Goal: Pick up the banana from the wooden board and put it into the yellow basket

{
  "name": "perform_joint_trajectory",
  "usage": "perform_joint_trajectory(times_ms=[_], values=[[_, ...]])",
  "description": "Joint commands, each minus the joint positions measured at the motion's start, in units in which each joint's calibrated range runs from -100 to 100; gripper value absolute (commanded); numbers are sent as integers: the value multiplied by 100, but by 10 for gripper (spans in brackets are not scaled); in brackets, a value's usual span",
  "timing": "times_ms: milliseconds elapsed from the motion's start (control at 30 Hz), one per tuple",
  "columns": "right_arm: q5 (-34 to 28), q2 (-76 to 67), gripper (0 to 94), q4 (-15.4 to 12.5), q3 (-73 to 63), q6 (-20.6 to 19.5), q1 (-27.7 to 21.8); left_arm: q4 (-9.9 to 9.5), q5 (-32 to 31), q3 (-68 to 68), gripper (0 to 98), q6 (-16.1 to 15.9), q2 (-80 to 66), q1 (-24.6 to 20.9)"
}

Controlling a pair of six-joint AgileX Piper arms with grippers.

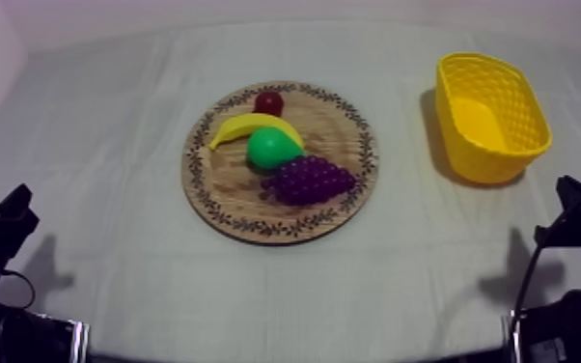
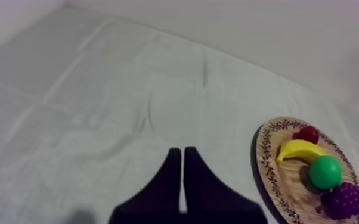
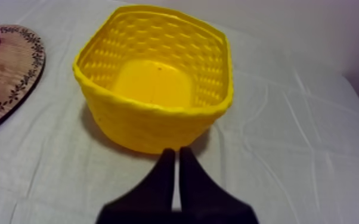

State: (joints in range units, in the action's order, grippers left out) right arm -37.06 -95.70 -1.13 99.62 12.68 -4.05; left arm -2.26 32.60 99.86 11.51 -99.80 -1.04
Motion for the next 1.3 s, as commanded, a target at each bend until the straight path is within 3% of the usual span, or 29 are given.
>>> perform_joint_trajectory(times_ms=[0,1033,1267], values=[[-4,-5,3,3,4,0,-1,-1,-2,3,1,-1,-3,-1],[14,-5,9,-2,8,76,97,-1,-2,3,1,-1,-3,-1],[385,295,30,-87,-64,56,108,-1,-2,3,1,-1,-3,-1]])
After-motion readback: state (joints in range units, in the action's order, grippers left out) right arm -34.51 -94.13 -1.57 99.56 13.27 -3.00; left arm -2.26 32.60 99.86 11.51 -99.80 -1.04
